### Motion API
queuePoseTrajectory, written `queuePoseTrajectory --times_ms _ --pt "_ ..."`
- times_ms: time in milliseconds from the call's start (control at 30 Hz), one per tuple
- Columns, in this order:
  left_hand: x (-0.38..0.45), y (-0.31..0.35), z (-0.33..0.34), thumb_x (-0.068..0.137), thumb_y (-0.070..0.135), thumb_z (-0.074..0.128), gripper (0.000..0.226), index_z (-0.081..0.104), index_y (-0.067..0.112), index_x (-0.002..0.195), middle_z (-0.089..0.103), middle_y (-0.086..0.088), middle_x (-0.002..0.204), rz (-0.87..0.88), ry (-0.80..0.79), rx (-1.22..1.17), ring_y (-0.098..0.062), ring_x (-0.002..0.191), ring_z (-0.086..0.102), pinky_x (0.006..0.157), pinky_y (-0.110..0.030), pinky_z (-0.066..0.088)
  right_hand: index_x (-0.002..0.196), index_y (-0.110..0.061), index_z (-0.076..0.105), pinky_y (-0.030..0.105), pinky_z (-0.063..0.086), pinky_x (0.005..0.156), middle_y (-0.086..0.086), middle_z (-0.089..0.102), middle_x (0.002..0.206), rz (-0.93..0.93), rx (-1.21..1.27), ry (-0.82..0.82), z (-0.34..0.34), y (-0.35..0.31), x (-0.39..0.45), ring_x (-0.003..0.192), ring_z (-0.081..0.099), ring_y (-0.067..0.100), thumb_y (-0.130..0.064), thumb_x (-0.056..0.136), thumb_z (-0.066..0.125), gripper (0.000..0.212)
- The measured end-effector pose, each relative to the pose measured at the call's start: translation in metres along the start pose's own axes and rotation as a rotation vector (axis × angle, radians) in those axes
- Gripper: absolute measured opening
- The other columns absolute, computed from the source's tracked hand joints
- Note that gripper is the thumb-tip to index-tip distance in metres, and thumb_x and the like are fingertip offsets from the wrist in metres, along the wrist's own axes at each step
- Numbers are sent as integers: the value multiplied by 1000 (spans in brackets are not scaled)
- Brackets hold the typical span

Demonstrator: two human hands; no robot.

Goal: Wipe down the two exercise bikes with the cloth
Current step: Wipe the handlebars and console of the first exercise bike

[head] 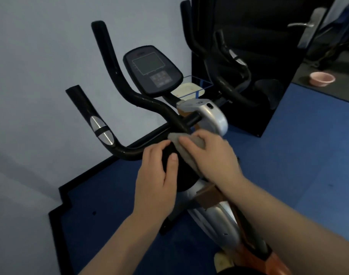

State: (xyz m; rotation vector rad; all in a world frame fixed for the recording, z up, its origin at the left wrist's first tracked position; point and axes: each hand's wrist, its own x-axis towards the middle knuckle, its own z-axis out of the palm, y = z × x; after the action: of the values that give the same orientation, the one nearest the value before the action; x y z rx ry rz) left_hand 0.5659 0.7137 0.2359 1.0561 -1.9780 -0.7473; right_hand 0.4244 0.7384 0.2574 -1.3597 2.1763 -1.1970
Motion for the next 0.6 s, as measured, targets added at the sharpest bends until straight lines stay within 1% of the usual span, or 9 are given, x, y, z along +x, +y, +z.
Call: queuePoseTrajectory --times_ms 33,100,167,233,333,400,500,533,600 --pt "1 -1 0 99 42 37 37 47 31 133 46 18 124 4 -7 2 9 109 49 79 -7 41 89 -32 62 24 41 56 -16 61 73 6 -23 37 2 -5 7 66 54 -3 -61 88 50 31" --pt "1 -3 -2 101 40 38 34 46 32 134 44 20 123 21 -27 2 12 107 47 75 -4 40 90 -35 60 19 38 57 -20 58 73 -12 -20 198 16 -6 2 65 51 -6 -58 89 52 24" --pt "1 -5 -3 101 39 38 35 45 32 135 42 20 124 21 -54 -7 13 106 47 74 -4 39 97 -35 59 18 47 64 -21 61 81 -5 146 319 35 1 -27 76 58 -6 -49 91 55 16" --pt "1 -6 -4 100 41 35 38 44 32 136 41 19 125 17 -69 -18 11 108 47 74 -6 39 99 -32 58 17 51 65 -18 64 83 55 305 315 41 7 -44 79 62 -7 -46 92 55 16" --pt "3 -7 -3 101 40 34 38 44 30 137 41 19 124 36 -68 -24 10 106 48 72 -8 41 87 -31 59 9 41 56 -16 61 70 16 126 247 26 9 -17 72 59 -8 -57 91 48 29" --pt "3 -8 -2 102 39 34 37 44 31 137 40 20 123 29 -57 -30 11 106 48 71 -9 42 84 -32 61 11 40 56 -16 61 69 13 72 303 26 6 -7 71 59 -6 -63 90 46 34" --pt "2 -8 1 101 38 34 35 45 33 134 42 20 122 7 -25 -52 11 106 48 73 -2 41 95 -31 58 12 45 61 -17 62 77 25 194 378 45 10 -32 75 60 -4 -54 91 49 26" --pt "2 -8 2 102 37 35 34 46 32 134 42 20 122 -1 -17 -55 10 106 49 73 -1 41 98 -29 57 14 47 62 -16 62 79 24 224 342 44 12 -39 75 61 -4 -51 92 49 24" --pt "3 -7 4 102 30 39 32 48 31 133 44 19 120 -6 5 -49 9 104 50 74 -3 42 101 -28 54 16 45 62 -17 59 79 -47 77 202 27 10 -29 73 58 -6 -52 93 47 26"
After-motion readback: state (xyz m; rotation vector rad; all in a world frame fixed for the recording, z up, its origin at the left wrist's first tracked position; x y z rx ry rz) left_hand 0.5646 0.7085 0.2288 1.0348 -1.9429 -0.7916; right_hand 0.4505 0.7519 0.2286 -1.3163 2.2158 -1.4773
